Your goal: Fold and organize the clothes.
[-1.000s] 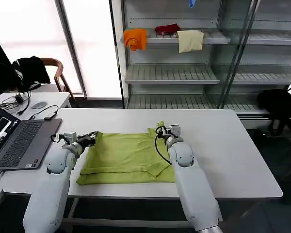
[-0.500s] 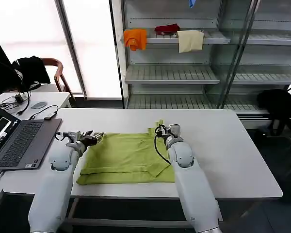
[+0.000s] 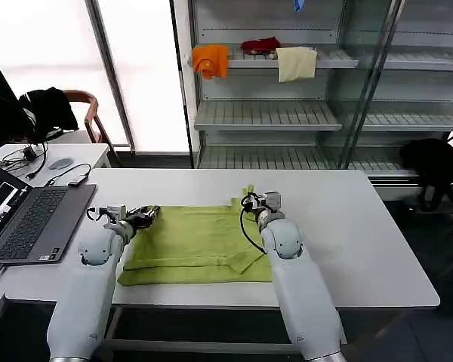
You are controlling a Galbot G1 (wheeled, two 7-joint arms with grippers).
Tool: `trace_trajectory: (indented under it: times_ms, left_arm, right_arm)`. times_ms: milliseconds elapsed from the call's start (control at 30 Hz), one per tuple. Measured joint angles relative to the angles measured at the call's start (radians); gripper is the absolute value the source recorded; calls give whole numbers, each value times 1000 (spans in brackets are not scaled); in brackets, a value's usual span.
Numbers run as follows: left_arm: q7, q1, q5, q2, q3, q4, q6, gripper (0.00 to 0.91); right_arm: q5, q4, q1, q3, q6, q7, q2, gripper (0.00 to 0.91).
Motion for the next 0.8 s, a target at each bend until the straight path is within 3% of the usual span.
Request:
trace_trajectory:
  times_ms: [300, 800]
  left_arm:
    - [-13, 22, -39, 8, -8, -36, 1, 0]
    - [-5, 139, -172, 59, -55, -261, 1, 0]
  right_arm:
    - [30, 36, -17, -9, 1, -3, 0, 0]
    - [60, 193, -131, 1, -1, -9, -7, 0]
